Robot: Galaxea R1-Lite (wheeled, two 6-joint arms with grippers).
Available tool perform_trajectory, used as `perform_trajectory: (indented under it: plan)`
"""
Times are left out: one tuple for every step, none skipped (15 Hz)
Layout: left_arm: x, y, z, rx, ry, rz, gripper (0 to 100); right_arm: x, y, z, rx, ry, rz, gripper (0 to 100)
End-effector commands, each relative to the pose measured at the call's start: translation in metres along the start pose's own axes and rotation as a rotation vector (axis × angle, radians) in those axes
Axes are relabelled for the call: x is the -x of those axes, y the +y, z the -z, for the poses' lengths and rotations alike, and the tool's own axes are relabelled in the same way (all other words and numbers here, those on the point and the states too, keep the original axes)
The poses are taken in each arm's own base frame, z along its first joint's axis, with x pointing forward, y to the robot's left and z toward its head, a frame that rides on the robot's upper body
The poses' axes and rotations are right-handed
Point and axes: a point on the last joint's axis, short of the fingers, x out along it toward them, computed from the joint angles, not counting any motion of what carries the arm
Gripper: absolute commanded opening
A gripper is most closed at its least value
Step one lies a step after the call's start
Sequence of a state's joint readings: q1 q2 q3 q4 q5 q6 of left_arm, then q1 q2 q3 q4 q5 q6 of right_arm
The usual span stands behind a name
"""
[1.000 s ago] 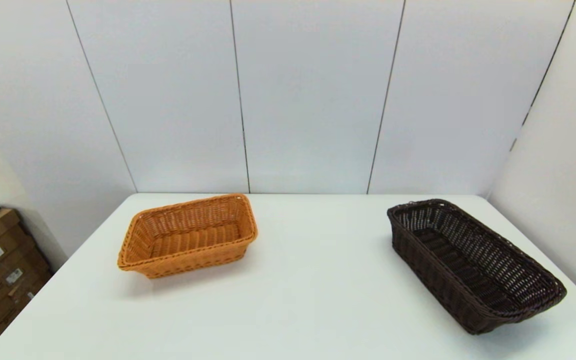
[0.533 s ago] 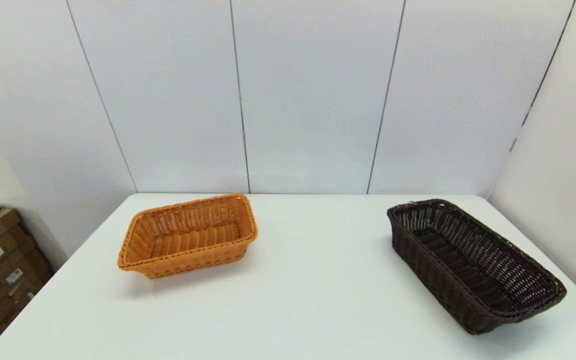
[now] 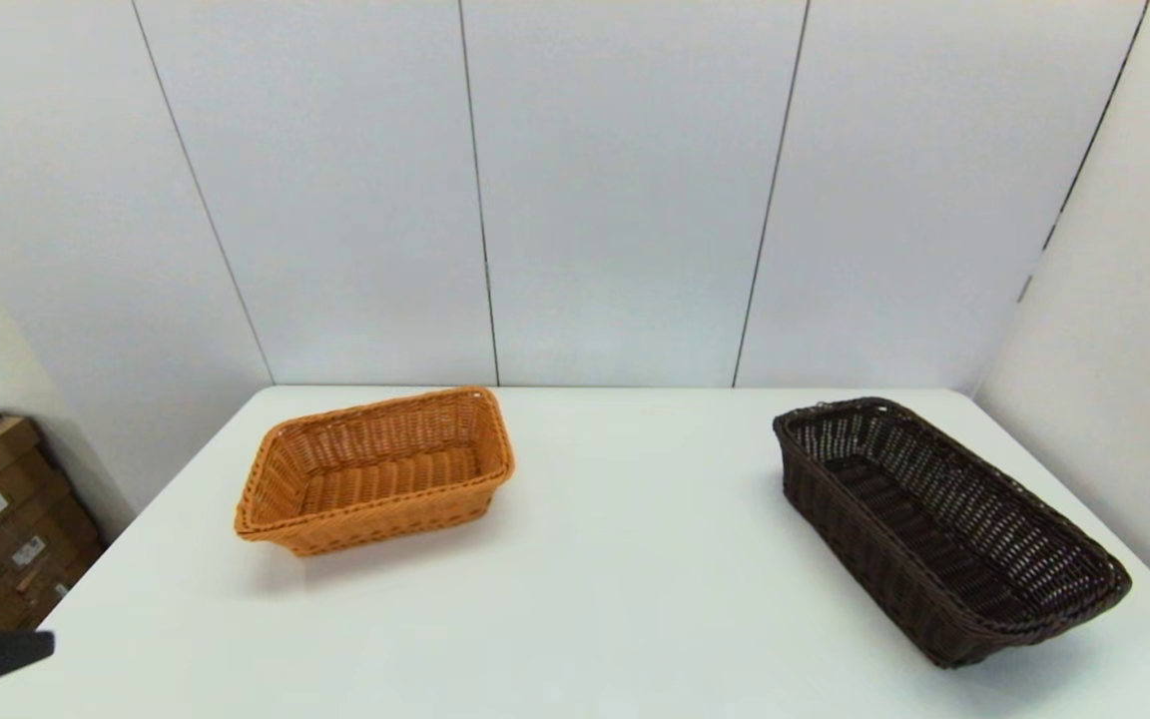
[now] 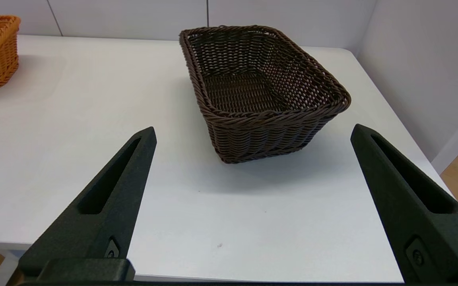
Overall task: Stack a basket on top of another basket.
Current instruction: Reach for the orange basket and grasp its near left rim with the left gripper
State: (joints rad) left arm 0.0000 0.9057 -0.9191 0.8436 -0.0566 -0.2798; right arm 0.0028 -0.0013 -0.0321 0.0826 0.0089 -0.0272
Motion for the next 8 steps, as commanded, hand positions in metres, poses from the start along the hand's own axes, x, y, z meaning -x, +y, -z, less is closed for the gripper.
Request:
perform_trajectory:
  plan:
    - [-0.098, -0.016, -0.078, 0.279, 0.313, -0.174, 100, 0.0, 0.0, 0.0, 0.0, 0.0, -0.001, 100]
    - [-0.118, -0.015, -0.085, 0.318, 0.325, -0.247, 100, 0.0, 0.0, 0.0, 0.0, 0.0, -0.001, 100]
    - [-0.146, -0.013, -0.092, 0.34, 0.326, -0.321, 100, 0.0, 0.0, 0.0, 0.0, 0.0, -0.001, 100]
    - [-0.164, -0.008, -0.098, 0.36, 0.317, -0.34, 100, 0.0, 0.0, 0.0, 0.0, 0.0, -0.001, 100]
    - [-0.178, -0.003, -0.103, 0.375, 0.3, -0.341, 100, 0.0, 0.0, 0.0, 0.0, 0.0, -0.001, 100]
    - [-0.188, 0.002, -0.107, 0.389, 0.283, -0.341, 100, 0.0, 0.0, 0.0, 0.0, 0.0, -0.001, 100]
    - [-0.197, 0.003, -0.11, 0.387, 0.268, -0.335, 100, 0.0, 0.0, 0.0, 0.0, 0.0, -0.001, 100]
    - [-0.206, 0.003, -0.112, 0.387, 0.262, -0.333, 100, 0.0, 0.0, 0.0, 0.0, 0.0, -0.001, 100]
